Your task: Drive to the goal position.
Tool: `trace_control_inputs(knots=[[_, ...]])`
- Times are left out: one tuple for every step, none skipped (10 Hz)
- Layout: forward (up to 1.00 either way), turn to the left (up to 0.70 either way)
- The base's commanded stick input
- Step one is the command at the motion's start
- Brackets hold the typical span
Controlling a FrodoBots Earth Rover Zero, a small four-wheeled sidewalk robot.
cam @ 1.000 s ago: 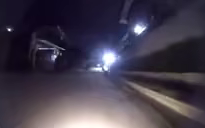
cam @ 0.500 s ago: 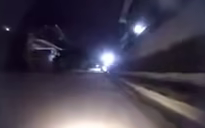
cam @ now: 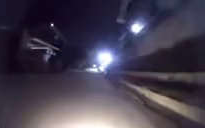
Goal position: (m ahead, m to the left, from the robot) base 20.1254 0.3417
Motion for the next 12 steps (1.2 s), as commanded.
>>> trace_control_inputs(knots=[[0.70, 0.00], [0.70, 0.00], [0.70, 0.00], [0.70, 0.00], [0.70, -0.06], [0.70, -0.26], [0.70, -0.35], [0.70, -0.35], [0.70, -0.35], [0.70, -0.35], [0.70, -0.35], [0.70, -0.16]])
